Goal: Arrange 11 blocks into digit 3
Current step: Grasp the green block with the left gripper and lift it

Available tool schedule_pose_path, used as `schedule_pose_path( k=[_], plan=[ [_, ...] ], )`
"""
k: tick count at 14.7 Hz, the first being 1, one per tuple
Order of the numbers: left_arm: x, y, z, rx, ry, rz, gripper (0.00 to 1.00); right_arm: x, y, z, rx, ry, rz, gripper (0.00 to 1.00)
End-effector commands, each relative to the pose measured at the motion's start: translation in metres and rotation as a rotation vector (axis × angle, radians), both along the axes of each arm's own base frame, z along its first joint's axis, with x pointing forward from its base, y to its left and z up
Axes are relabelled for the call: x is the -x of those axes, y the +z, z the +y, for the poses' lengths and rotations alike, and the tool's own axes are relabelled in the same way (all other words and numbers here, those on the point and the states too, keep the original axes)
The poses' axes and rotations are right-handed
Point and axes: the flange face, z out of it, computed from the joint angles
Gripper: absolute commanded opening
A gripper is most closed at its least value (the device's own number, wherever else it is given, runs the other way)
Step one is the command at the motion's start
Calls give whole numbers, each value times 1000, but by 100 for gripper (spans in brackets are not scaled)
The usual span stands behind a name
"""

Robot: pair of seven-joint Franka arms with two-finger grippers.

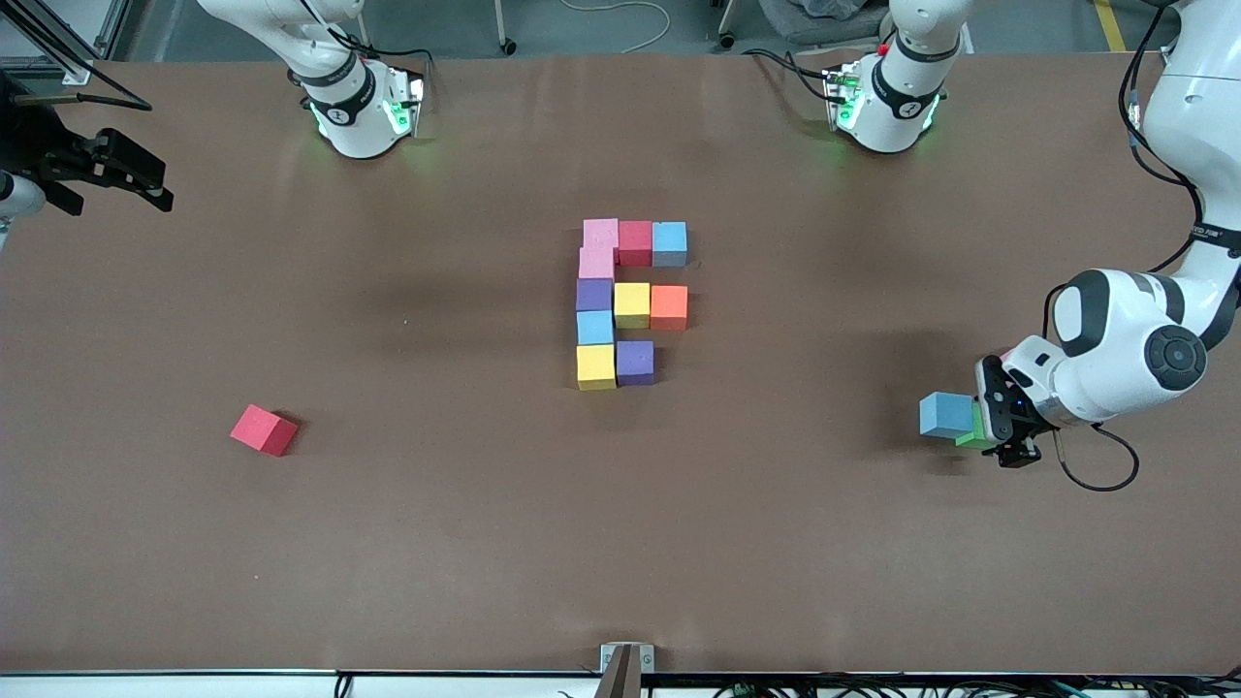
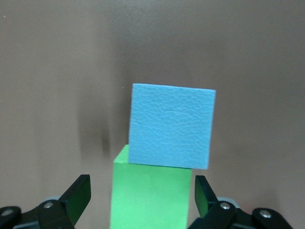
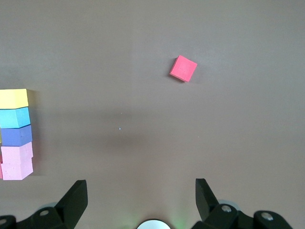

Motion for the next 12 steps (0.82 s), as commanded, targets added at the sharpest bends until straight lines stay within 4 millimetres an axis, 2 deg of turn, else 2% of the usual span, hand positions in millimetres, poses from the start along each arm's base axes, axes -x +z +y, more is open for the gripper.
schedule_pose_path(
  k=[1,3,4,5,9,10,12],
  plan=[
    [-3,-14,0,12,-28,-33,82,2,-1,-2,19,9,0,100],
    [-4,-8,0,4,-32,-42,37,2,-1,-2,19,9,1,100],
    [-6,-1,-5,4,-37,-54,25,2,-1,-2,19,9,0,100],
    [-12,14,-12,3,-42,-80,16,2,-1,-2,17,9,0,100],
    [-43,103,-37,-17,-47,-163,14,2,-1,-1,17,11,1,100],
    [-52,127,-54,-23,-41,-148,14,2,-1,-1,19,10,1,100],
    [-60,154,-103,-46,-69,-127,14,2,-1,-1,19,12,1,100]
  ],
)
